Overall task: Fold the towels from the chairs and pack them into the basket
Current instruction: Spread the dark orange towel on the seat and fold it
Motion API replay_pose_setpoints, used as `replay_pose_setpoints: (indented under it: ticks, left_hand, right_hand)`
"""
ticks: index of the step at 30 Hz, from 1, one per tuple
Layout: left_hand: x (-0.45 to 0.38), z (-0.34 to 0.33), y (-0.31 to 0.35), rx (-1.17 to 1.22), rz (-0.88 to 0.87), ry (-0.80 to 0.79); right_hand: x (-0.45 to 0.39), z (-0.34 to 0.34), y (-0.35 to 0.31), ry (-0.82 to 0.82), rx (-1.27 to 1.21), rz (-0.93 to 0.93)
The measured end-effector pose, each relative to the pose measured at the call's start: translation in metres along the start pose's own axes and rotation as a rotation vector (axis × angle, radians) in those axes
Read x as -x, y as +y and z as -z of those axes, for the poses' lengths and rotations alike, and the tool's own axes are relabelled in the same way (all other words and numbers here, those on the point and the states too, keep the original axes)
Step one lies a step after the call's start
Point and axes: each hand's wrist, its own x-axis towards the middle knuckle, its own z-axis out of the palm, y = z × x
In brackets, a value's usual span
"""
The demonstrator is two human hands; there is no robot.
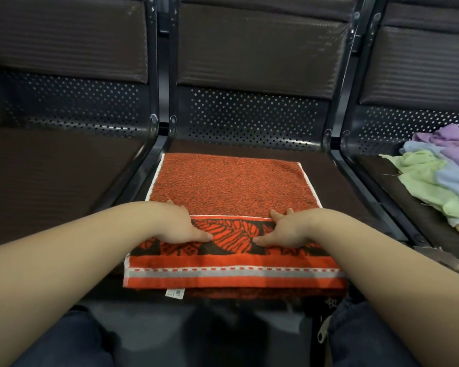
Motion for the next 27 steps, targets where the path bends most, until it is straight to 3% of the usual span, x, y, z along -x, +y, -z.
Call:
replay_pose_setpoints:
  ticks: [8, 13, 20, 27]
  left_hand:
    - [-0.012, 0.002, 0.006, 0.025, 0.035, 0.042]
    - [-0.025, -0.014, -0.003, 0.129, 0.019, 0.19]
    - [-0.026, -0.036, -0.007, 0.182, -0.023, 0.437]
    - [-0.004, -0.054, -0.036, 0.198, -0.069, 0.376]
  right_hand:
    - [0.0, 0.001, -0.003, 0.038, -0.115, 0.001]
    - [-0.03, -0.009, 0.002, 0.173, -0.296, -0.055]
    - [-0.031, -0.023, 0.003, 0.273, -0.358, -0.047]
    - [-0.018, -0.03, 0.034, 0.229, -0.384, -0.064]
